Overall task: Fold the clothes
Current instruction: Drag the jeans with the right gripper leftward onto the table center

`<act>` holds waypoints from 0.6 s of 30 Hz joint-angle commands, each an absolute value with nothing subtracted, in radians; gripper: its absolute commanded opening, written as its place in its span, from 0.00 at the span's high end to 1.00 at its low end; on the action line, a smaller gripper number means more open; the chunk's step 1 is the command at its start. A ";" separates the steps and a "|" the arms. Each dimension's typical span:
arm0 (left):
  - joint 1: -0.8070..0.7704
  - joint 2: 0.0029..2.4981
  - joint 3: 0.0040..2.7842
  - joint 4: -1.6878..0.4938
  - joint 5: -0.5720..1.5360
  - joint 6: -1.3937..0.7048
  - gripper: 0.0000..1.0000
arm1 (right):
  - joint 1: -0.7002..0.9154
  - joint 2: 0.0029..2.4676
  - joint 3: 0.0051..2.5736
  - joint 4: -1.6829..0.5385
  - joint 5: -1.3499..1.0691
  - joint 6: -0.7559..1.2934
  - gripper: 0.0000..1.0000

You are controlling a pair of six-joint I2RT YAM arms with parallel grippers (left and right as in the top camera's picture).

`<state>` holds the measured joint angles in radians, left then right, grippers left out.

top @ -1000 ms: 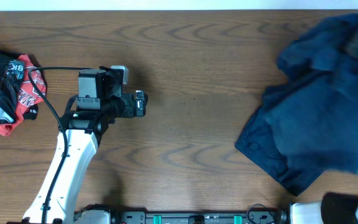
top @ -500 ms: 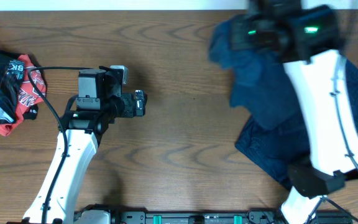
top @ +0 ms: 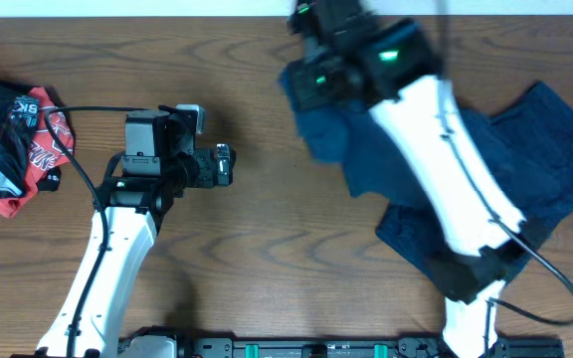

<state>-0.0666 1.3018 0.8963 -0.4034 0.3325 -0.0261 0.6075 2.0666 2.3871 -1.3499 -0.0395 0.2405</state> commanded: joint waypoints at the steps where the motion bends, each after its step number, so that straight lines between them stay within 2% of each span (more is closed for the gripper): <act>1: -0.063 1.308 0.905 -0.402 0.320 -0.027 0.02 | 0.635 2.120 2.393 -1.346 -0.061 0.224 0.99; 4: -0.063 1.308 0.905 -0.402 0.320 -0.027 0.02 | 0.636 2.142 2.393 -1.355 -0.061 0.231 0.98; 5: -0.063 1.308 0.905 -0.402 0.320 -0.027 0.02 | 0.635 2.142 2.393 -1.361 -0.060 0.231 0.64; 6: -0.063 1.308 0.905 -0.402 0.320 -0.027 0.02 | 0.632 2.143 2.393 -1.367 -0.052 0.230 0.16; 7: -0.063 1.308 0.905 -0.402 0.320 -0.027 0.02 | 0.628 2.143 2.393 -1.372 -0.038 0.230 0.06; 8: -0.063 1.308 0.905 -0.402 0.320 -0.027 0.02 | 0.623 2.141 2.393 -1.378 -0.010 0.231 0.04; 14: -0.063 1.308 0.905 -0.402 0.320 -0.027 0.02 | 0.531 2.121 2.395 -1.411 0.105 0.246 0.00; 15: -0.063 1.308 0.905 -0.402 0.320 -0.027 0.02 | 0.505 2.113 2.395 -1.415 0.110 0.249 0.07; 16: -0.063 1.308 0.905 -0.402 0.320 -0.027 0.02 | 0.479 2.107 2.395 -1.417 0.118 0.257 0.18; 17: -0.063 1.308 0.905 -0.402 0.320 -0.027 0.02 | 0.445 2.100 2.395 -1.422 0.138 0.287 0.41; 18: -0.063 1.308 0.905 -0.402 0.320 -0.027 0.02 | 0.411 2.096 2.395 -1.427 0.156 0.325 0.56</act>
<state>-0.0666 1.3018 0.8963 -0.4030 0.3325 -0.0257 0.5018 2.1548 2.3852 -1.4181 0.0708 0.2569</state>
